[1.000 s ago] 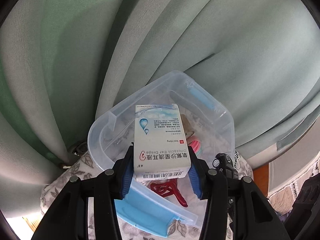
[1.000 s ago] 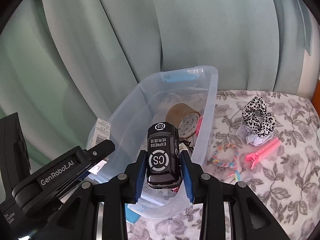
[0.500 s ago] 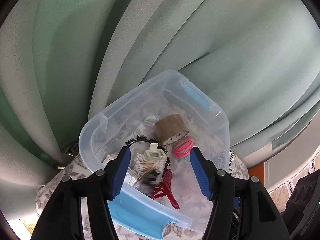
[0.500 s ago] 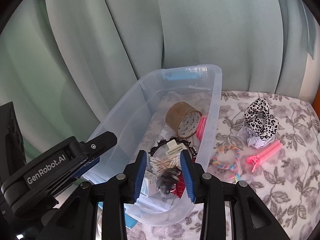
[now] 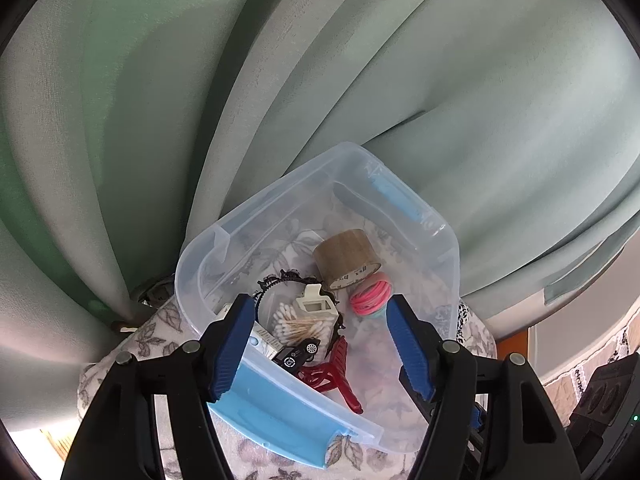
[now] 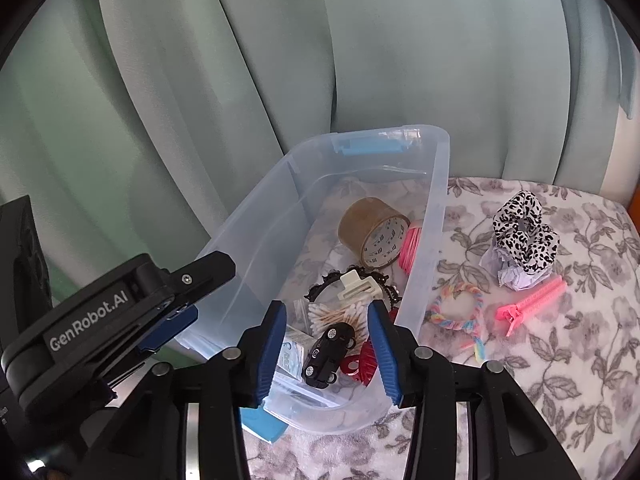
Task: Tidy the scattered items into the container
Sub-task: 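Withdraw both open tools from the container back over the bed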
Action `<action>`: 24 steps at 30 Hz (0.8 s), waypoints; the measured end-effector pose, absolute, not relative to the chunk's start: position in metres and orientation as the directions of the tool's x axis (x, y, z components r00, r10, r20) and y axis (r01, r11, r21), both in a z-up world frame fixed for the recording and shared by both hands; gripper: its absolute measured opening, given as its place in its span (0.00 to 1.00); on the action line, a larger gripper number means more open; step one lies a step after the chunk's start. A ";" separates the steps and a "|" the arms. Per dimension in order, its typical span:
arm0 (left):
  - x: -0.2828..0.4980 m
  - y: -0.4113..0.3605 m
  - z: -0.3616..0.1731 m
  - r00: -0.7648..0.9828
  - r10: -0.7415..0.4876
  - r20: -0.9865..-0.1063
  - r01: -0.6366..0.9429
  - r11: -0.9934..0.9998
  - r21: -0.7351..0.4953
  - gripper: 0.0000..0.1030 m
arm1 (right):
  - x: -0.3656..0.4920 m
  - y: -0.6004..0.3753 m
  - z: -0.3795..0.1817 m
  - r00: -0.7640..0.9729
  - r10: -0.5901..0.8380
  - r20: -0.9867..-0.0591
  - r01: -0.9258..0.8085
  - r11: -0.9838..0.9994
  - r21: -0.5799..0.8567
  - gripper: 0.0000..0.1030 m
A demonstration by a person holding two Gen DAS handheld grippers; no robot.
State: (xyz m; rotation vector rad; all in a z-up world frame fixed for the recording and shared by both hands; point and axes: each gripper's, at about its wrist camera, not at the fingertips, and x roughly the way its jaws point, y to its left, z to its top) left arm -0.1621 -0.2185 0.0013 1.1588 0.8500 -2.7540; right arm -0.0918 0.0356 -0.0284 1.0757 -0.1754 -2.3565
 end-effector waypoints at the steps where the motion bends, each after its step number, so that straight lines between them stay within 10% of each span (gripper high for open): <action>1: -0.161 -0.219 0.003 -0.720 0.171 -0.672 0.238 -0.849 -0.471 0.68 | -0.090 0.037 -0.027 -0.538 -0.523 -0.661 0.418 -0.846 0.330 0.47; 24: -0.103 -0.157 0.082 -0.786 0.153 -0.599 0.098 -0.926 -0.366 0.80 | -0.048 0.137 0.037 -0.696 -0.468 -0.546 0.287 -0.877 0.385 0.61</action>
